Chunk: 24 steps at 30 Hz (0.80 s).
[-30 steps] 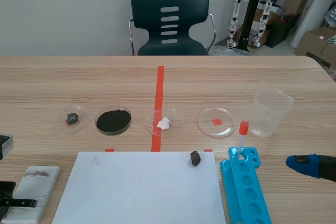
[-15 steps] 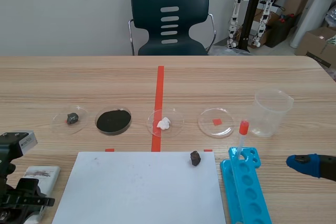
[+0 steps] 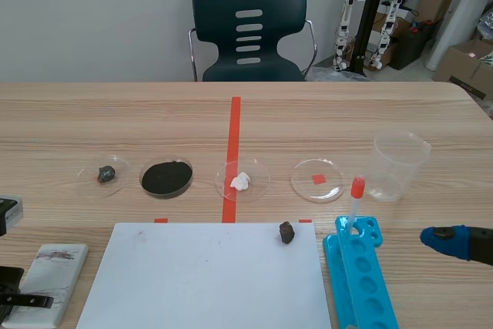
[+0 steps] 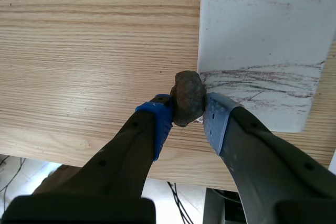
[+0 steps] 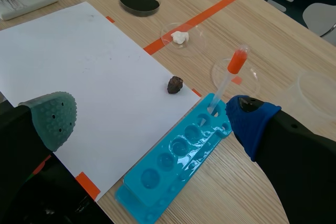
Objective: Rub the mineral on the streak plate below the first streak
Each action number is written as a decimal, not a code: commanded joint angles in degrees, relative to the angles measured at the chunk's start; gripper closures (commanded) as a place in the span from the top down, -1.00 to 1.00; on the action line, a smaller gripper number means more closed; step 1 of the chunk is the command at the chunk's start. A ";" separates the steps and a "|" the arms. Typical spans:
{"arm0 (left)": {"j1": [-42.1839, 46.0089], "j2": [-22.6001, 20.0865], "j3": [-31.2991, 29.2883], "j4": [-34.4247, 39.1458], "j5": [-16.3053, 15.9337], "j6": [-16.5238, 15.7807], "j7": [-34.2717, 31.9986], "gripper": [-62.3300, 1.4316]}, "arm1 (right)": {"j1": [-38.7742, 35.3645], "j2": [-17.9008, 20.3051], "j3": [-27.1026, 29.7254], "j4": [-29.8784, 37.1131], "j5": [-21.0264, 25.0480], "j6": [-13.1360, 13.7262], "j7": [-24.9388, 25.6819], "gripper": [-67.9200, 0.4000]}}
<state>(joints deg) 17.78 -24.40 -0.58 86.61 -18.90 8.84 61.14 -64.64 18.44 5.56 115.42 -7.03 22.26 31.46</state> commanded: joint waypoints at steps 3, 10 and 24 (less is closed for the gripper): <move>0.15 -0.24 -0.07 0.33 -8.90 -5.16 -0.57 -0.59 | -0.11 0.00 0.26 0.50 0.61 -0.15 0.81 0.74; 0.15 -0.26 -0.07 0.33 -14.58 -8.81 -1.09 -0.59 | -0.11 0.00 0.26 0.50 0.61 -0.15 0.81 0.74; 0.28 -0.42 -0.07 0.33 0.39 0.92 0.37 -0.59 | -0.11 0.00 0.26 0.50 0.61 -0.15 0.81 0.74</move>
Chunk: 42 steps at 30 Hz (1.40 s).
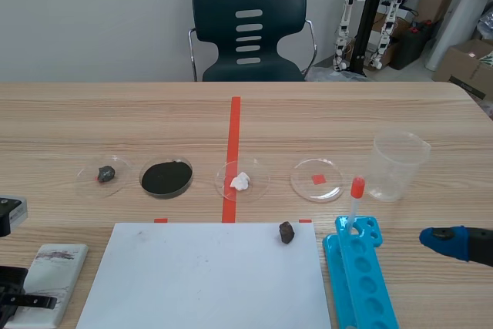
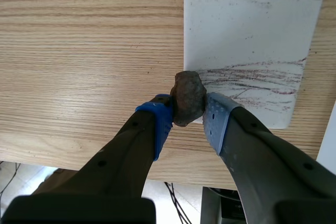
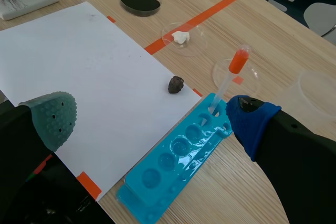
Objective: Rub the mineral on the streak plate below the first streak
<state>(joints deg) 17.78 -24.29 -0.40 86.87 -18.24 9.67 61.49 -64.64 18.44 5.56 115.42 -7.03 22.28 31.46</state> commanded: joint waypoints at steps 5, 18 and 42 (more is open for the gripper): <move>0.28 -0.52 -0.24 0.07 -7.82 -5.07 -0.63 -0.59 | -0.11 0.00 0.26 0.50 0.61 -0.17 0.81 0.74; 0.28 -0.52 -0.24 0.07 -5.03 -3.69 -0.44 -0.59 | -0.11 0.00 0.26 0.50 0.61 -0.17 0.81 0.74; 13.86 -2.40 -0.59 9.40 -6.84 -6.36 -39.60 -0.59 | -0.11 0.00 0.26 0.50 0.63 -0.17 0.81 0.74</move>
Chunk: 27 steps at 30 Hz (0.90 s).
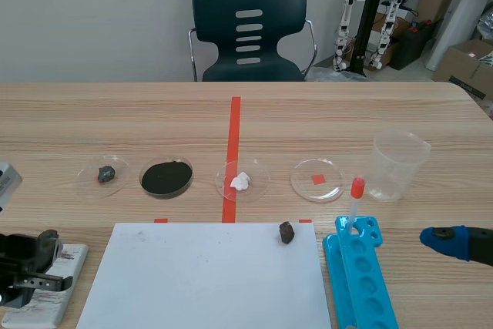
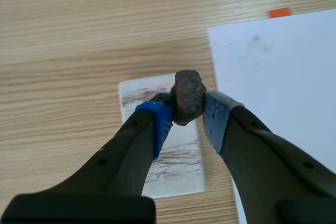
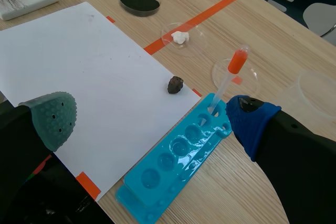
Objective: Rub the mineral on the streak plate below the first streak
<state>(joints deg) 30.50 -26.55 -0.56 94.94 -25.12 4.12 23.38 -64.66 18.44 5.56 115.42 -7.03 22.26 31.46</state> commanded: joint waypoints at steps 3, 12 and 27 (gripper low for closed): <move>5.84 -0.15 -0.74 3.91 1.42 -6.91 -12.09 -0.59 | -0.09 0.00 0.26 0.50 0.63 -0.15 0.81 0.74; 19.23 -0.15 -2.47 12.94 9.84 -16.98 -31.01 -0.59 | -0.09 0.00 0.26 0.50 0.63 -0.15 0.81 0.74; 26.01 3.19 -2.47 16.13 19.65 -18.95 -40.52 -0.59 | -0.09 0.00 0.26 0.50 0.63 -0.15 0.81 0.74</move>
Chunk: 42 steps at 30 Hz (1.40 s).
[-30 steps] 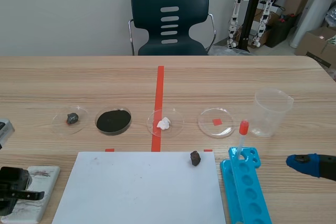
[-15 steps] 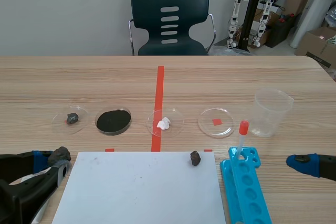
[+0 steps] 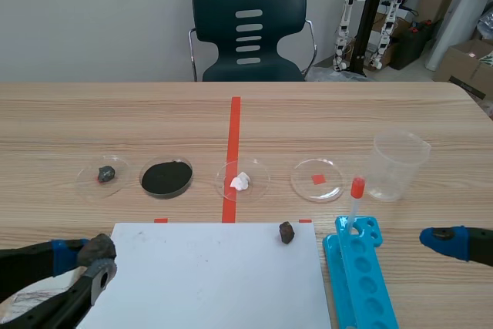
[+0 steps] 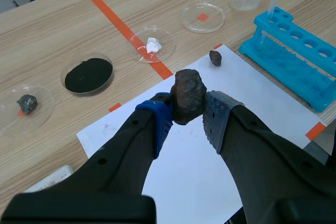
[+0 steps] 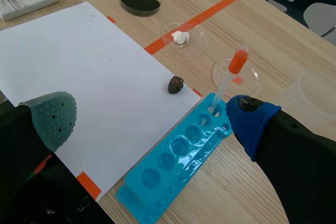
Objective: Rub the mineral on the streak plate below the first streak
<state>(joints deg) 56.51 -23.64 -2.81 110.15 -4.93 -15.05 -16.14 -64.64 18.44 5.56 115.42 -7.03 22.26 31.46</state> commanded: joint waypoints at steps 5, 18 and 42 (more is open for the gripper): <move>0.63 0.28 -0.22 0.92 -0.52 0.26 -1.64 -0.59 | -0.11 0.00 0.26 0.50 0.63 -0.15 0.81 0.74; 1.55 0.26 -0.22 0.92 2.01 0.26 -4.42 -0.59 | -0.11 0.00 0.26 0.50 0.63 -0.15 0.81 0.74; 1.55 0.26 -0.22 0.92 1.97 0.28 -5.51 -0.59 | -0.11 0.00 0.26 0.50 0.63 -0.15 0.81 0.74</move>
<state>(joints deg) 57.63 -23.64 -2.83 110.13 -2.37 -14.85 -20.43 -64.66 18.44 5.56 115.42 -7.03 22.26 31.46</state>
